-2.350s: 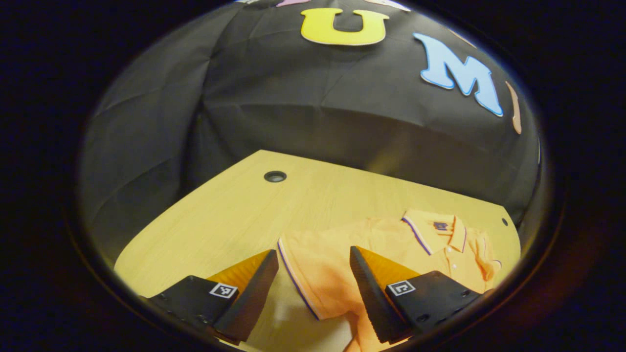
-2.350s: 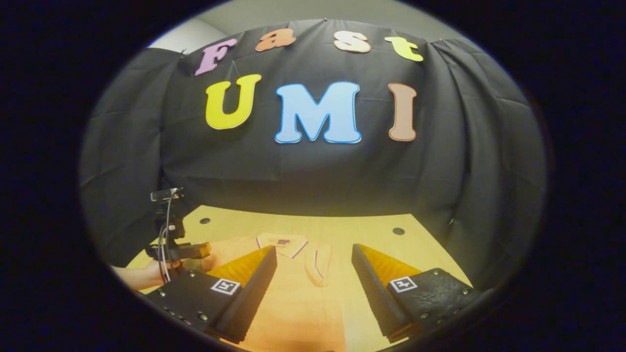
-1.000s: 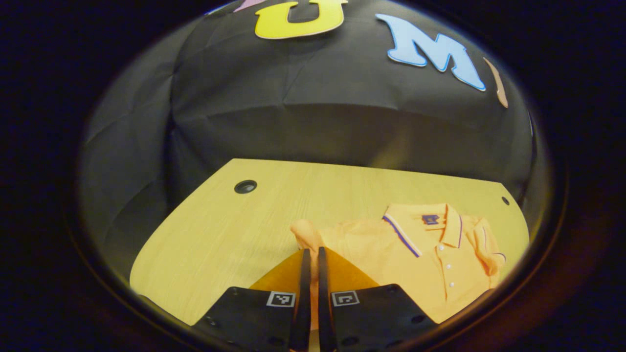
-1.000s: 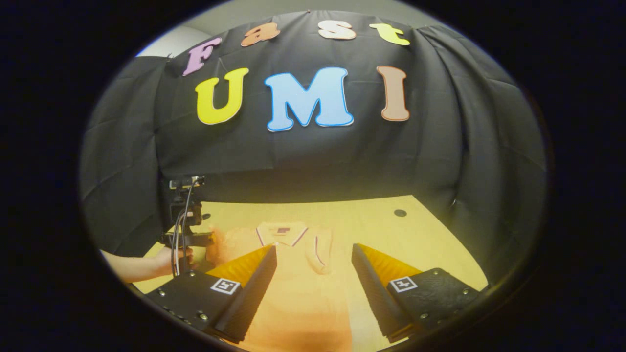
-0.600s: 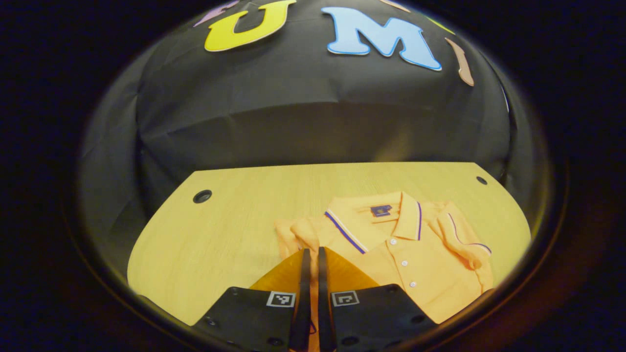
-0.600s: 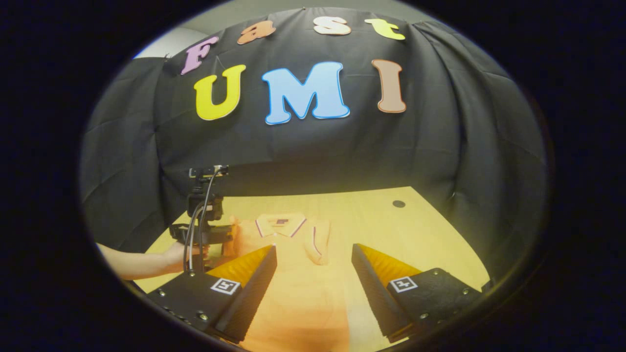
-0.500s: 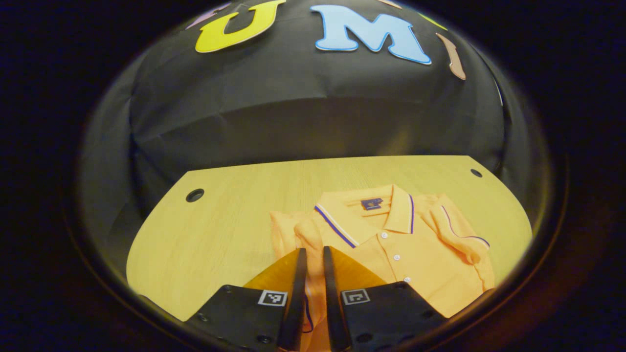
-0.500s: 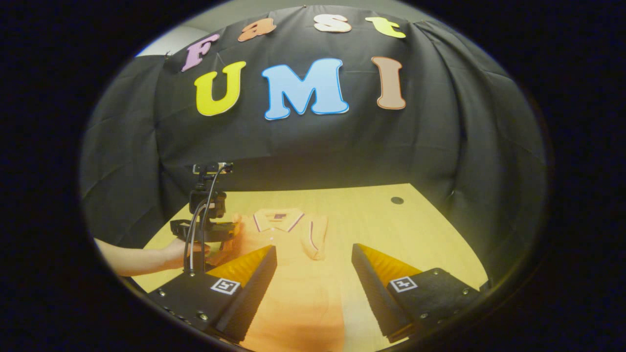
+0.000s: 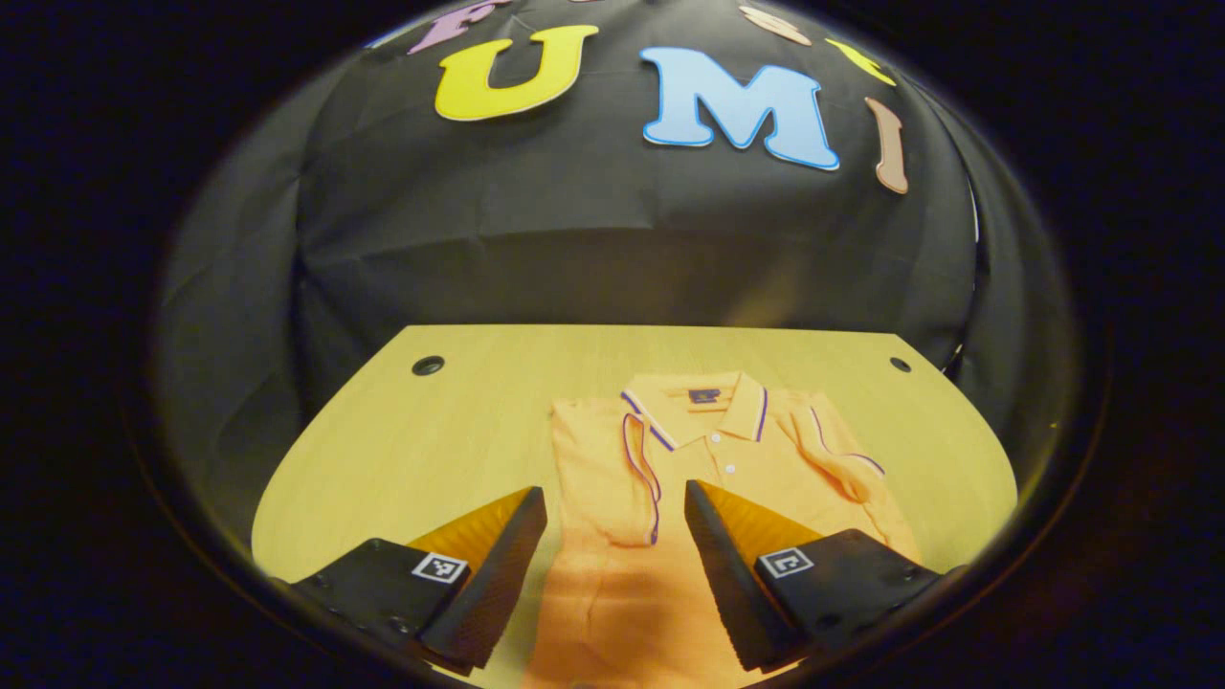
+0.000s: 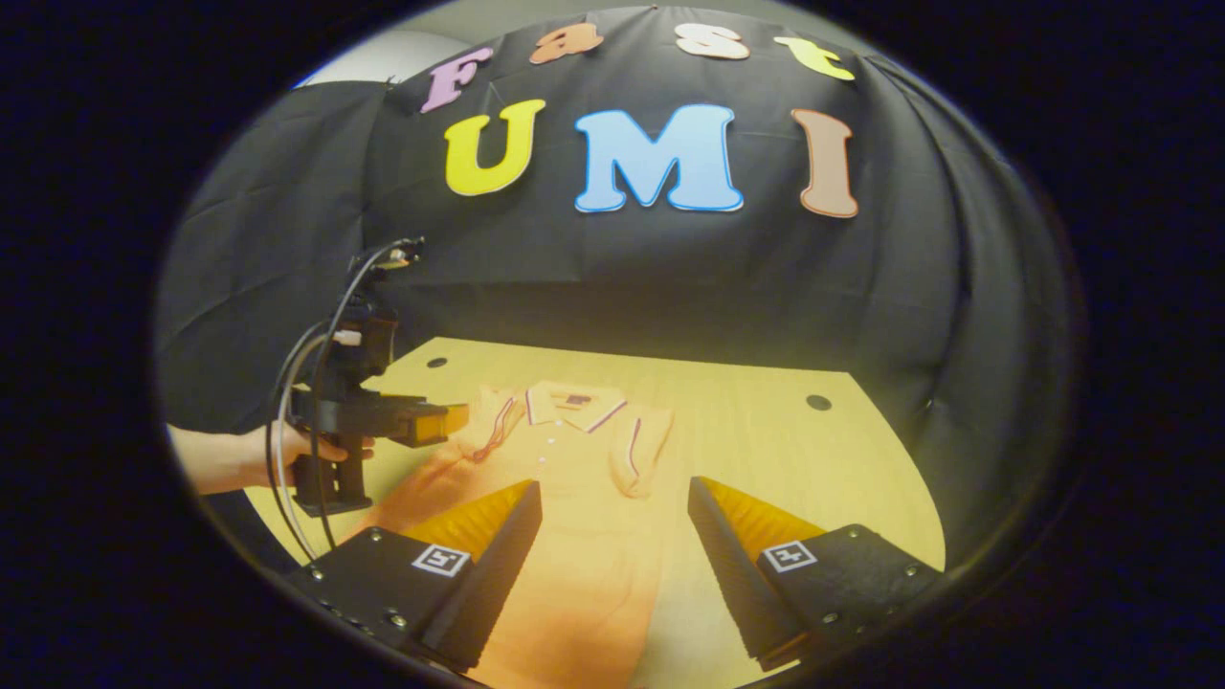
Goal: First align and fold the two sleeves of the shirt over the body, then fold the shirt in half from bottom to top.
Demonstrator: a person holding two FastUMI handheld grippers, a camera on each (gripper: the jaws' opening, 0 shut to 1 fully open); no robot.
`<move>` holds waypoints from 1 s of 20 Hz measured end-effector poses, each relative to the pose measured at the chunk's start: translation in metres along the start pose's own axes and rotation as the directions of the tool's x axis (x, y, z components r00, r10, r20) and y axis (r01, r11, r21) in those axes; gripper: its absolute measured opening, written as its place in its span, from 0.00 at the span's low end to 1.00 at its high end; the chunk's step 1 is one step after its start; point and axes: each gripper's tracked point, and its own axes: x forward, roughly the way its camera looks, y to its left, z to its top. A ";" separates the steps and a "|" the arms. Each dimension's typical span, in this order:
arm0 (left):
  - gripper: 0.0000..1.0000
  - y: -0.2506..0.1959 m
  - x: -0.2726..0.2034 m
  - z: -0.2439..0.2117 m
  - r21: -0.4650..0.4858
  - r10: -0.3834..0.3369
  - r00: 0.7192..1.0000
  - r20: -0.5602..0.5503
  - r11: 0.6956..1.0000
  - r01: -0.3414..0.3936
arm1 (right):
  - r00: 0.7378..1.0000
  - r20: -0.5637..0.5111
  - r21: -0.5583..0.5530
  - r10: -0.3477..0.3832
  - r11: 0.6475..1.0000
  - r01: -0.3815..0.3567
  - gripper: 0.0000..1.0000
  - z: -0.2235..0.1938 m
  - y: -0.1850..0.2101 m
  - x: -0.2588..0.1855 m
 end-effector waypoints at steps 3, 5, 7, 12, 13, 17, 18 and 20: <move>0.95 0.007 -0.038 -0.028 -0.006 -0.007 0.999 -0.033 1.000 0.007 | 0.999 -0.033 0.013 0.012 1.000 -0.012 0.95 -0.018 0.006 -0.002; 0.95 0.008 -0.058 -0.041 0.015 -0.026 0.999 -0.038 1.000 0.027 | 0.999 -0.039 0.023 -0.015 1.000 0.016 0.95 -0.028 0.008 -0.006; 0.95 0.007 -0.083 -0.056 0.037 -0.053 0.997 -0.054 0.998 0.055 | 0.996 -0.067 0.037 -0.056 0.998 0.059 0.96 -0.042 0.011 -0.013; 0.95 0.004 -0.138 -0.091 0.043 -0.126 0.989 -0.071 0.991 0.130 | 0.974 -0.179 0.122 -0.140 0.979 0.164 0.96 -0.096 0.027 -0.038; 0.95 0.005 -0.147 -0.103 0.043 -0.142 0.986 -0.090 0.988 0.146 | 0.967 -0.206 0.142 -0.150 0.973 0.181 0.95 -0.107 0.033 -0.047; 0.95 0.014 -0.182 -0.149 0.051 -0.156 0.974 -0.163 0.985 0.166 | 0.941 -0.291 0.185 -0.175 0.954 0.235 0.95 -0.148 0.048 -0.072; 0.95 0.018 -0.190 -0.158 0.057 -0.154 0.972 -0.177 0.984 0.167 | 0.936 -0.310 0.205 -0.168 0.949 0.239 0.95 -0.156 0.052 -0.076; 0.95 0.025 -0.203 -0.175 0.066 -0.157 0.968 -0.197 0.983 0.173 | 0.920 -0.355 0.231 -0.164 0.939 0.256 0.96 -0.175 0.054 -0.083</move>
